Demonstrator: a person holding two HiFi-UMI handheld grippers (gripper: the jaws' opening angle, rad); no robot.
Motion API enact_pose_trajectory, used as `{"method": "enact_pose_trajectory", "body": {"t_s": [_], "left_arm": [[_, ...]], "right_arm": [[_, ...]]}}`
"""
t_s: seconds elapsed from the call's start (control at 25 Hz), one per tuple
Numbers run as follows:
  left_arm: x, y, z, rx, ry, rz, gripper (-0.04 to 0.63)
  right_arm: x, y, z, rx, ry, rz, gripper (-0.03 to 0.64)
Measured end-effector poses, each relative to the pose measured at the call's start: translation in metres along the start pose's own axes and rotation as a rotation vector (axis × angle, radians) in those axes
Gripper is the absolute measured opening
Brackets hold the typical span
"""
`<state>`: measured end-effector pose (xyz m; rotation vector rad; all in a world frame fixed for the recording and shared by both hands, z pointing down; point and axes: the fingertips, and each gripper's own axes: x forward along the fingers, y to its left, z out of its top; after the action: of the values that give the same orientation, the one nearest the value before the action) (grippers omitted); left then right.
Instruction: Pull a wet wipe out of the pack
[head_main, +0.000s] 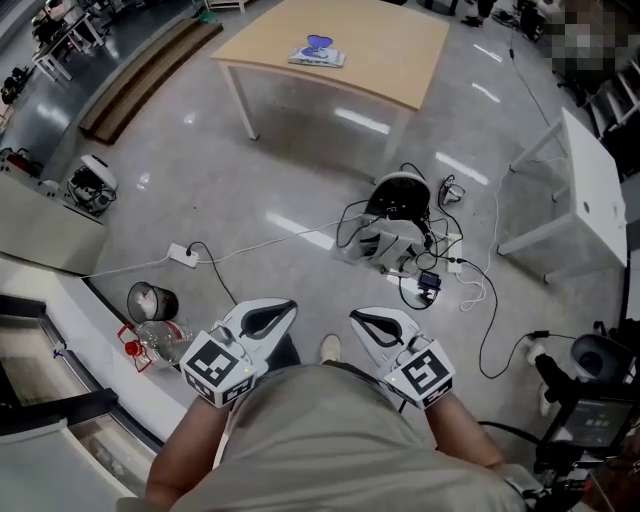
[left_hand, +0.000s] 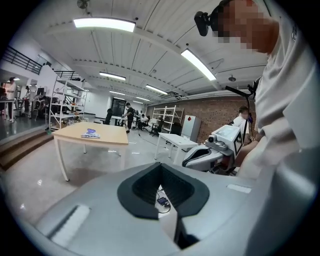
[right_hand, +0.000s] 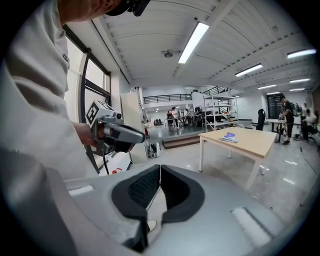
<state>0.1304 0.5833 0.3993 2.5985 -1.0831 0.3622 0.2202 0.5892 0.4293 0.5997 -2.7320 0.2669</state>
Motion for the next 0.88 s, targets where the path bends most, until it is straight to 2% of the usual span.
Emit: {"method": "enact_pose_trajectory", "body": {"t_s": [0.28, 0.56, 0.88], "left_arm": [[0.0, 0.049, -0.001, -0.039, -0.012, -0.006, 0.005], [-0.017, 0.135, 0.011, -0.048, -0.04, -0.02, 0.005], [-0.054, 0.224, 0.033, 0.001, -0.022, -0.084, 0.005]], "right_arm": [[0.047, -0.013, 0.013, -0.012, 0.04, 0.024, 0.005], [0.124, -0.027, 0.054, -0.037, 0.086, 0.007, 0.005], [0.216, -0.03, 0.109, -0.036, 0.117, -0.034, 0.005]]}}
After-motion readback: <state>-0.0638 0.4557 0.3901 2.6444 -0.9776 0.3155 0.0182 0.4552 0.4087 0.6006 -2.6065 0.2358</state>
